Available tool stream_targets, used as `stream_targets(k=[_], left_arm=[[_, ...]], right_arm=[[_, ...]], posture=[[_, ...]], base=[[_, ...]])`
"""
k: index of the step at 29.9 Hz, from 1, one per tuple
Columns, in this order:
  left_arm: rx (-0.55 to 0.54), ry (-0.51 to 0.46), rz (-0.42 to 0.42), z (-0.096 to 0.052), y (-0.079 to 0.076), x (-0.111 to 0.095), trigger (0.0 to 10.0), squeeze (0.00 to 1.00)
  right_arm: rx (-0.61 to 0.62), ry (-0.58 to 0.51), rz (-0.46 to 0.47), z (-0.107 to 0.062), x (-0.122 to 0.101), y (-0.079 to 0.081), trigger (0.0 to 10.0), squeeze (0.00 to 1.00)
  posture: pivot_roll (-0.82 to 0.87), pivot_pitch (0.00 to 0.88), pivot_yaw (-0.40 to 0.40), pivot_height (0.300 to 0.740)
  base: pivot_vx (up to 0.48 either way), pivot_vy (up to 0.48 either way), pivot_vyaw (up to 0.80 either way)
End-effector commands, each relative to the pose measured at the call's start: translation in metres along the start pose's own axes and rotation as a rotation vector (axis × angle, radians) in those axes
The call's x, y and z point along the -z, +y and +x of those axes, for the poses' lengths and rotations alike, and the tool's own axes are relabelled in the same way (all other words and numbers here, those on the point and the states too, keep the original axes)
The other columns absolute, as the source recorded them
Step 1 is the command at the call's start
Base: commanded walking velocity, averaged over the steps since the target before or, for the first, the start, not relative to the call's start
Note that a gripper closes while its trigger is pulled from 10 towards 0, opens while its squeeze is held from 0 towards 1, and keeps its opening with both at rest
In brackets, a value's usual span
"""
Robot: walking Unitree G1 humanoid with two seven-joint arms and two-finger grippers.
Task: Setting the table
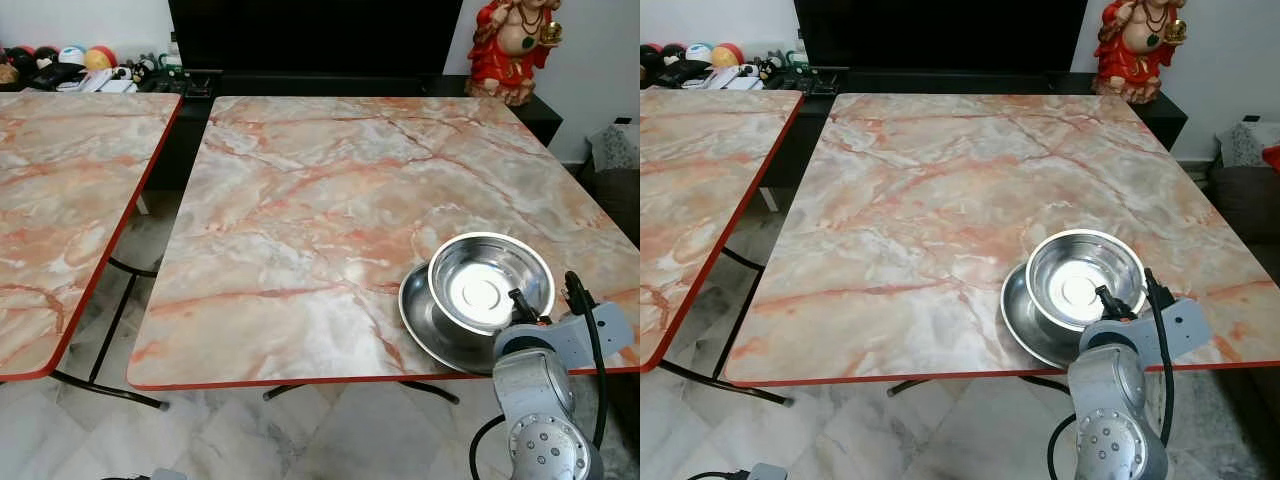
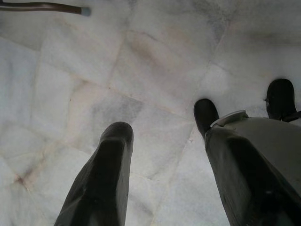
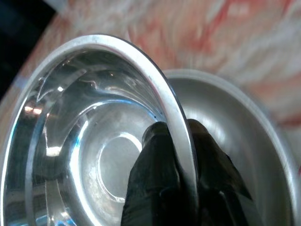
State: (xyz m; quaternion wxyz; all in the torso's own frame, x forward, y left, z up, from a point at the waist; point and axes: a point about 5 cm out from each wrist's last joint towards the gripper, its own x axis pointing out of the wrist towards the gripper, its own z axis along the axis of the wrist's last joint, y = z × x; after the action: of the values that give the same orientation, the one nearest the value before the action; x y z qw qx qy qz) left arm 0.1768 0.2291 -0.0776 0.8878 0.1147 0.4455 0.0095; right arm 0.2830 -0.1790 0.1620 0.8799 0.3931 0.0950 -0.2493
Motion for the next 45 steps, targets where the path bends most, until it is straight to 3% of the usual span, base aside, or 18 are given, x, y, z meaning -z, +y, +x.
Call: stream_targets(k=[1,16,37,38,39,40,45], left_arm=[[-0.003,0.039,0.003,-0.002,0.000,0.010,10.0,0.00],[-0.002,0.042,0.004,-0.002,-0.001,0.012,10.0,0.00],[-0.007,0.044,0.005,-0.003,0.001,0.013,10.0,0.00],[-0.006,0.044,0.006,-0.003,0.000,0.013,10.0,0.00],[-0.006,0.044,0.007,-0.003,0.000,0.013,10.0,0.00],[-0.007,0.044,0.008,-0.003,0.001,0.013,10.0,0.00],[-0.010,0.045,0.009,-0.003,0.001,0.013,10.0,0.00]], right_arm=[[0.022,0.114,0.083,-0.011,0.027,-0.001,10.0,0.00],[0.066,0.117,0.107,-0.002,0.023,-0.010,10.0,0.00],[0.044,0.117,0.098,0.011,0.024,-0.007,10.0,0.00],[0.043,0.118,0.097,0.012,0.024,-0.006,10.0,0.04],[0.042,0.117,0.098,0.012,0.024,-0.006,10.0,0.35],[0.041,0.115,0.100,0.012,0.024,-0.006,10.0,0.88],[0.040,0.103,0.101,0.012,0.022,-0.006,10.0,0.87]], posture=[[-0.02,0.152,-0.046,0.740],[-0.02,0.153,-0.045,0.740],[-0.01,0.156,-0.041,0.740],[-0.01,0.156,-0.041,0.740],[-0.01,0.156,-0.041,0.740],[-0.01,0.157,-0.041,0.740],[-0.01,0.158,-0.041,0.740]], base=[[0.000,0.000,0.00],[0.000,0.000,0.00],[0.000,0.000,0.00],[0.000,0.000,0.00],[0.000,0.000,0.00],[0.000,0.000,0.00],[0.000,0.000,0.00]])
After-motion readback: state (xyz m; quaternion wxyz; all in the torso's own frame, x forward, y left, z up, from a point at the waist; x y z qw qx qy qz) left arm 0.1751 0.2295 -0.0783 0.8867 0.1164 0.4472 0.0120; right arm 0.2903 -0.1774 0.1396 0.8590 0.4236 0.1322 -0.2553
